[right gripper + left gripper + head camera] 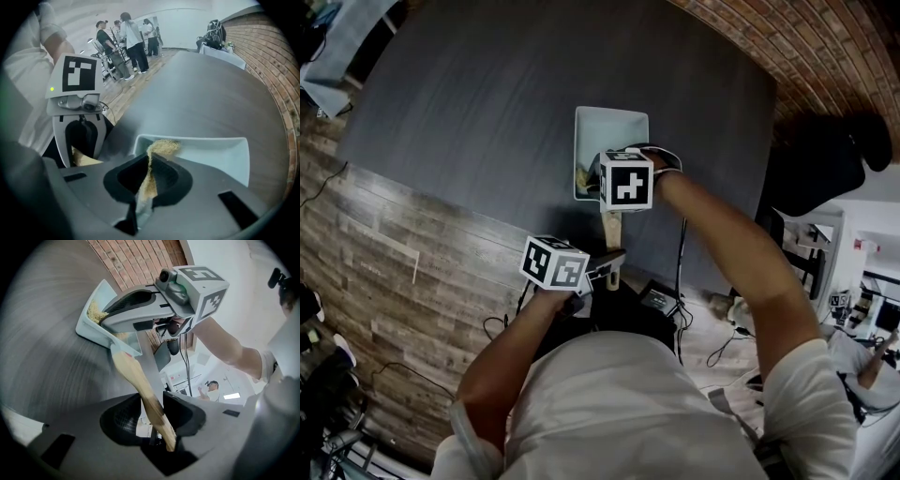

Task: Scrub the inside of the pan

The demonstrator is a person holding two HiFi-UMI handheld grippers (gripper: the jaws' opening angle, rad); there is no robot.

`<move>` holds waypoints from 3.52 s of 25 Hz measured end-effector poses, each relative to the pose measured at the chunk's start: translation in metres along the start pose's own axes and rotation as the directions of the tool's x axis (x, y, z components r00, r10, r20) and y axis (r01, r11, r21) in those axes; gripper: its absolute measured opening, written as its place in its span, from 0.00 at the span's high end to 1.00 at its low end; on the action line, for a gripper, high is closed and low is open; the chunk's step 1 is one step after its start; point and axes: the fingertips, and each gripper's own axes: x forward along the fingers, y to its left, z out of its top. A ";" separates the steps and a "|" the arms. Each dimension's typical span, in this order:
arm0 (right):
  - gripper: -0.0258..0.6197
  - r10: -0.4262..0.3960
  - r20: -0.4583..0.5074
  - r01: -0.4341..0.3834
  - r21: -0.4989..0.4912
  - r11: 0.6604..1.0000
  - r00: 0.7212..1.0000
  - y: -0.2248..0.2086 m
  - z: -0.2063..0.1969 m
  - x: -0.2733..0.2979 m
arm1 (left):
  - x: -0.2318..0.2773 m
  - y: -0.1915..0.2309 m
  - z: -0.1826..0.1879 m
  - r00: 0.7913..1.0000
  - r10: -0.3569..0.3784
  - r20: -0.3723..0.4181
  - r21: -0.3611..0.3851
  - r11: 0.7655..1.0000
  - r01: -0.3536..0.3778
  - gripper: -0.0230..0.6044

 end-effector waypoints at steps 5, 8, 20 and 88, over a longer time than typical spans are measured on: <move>0.91 0.075 -0.019 -0.075 -0.024 0.997 0.997 0.008 -0.002 0.000 | -0.001 0.000 0.000 1.000 0.007 0.002 0.000 1.000 -0.007 0.73; 0.91 0.104 -0.040 -0.105 -0.024 0.994 0.994 0.011 -0.004 -0.003 | -0.001 -0.001 0.000 1.000 0.005 0.007 -0.001 1.000 -0.005 0.73; 0.91 0.081 0.199 -0.112 0.152 0.982 0.977 0.003 0.008 -0.042 | -0.004 0.002 -0.002 0.999 0.020 0.025 -0.016 1.000 -0.019 0.73; 0.91 -0.484 -0.524 0.186 -0.521 0.833 0.701 -0.084 -0.123 -0.033 | -0.029 0.020 0.016 0.927 0.201 0.317 -0.289 0.951 -0.108 0.78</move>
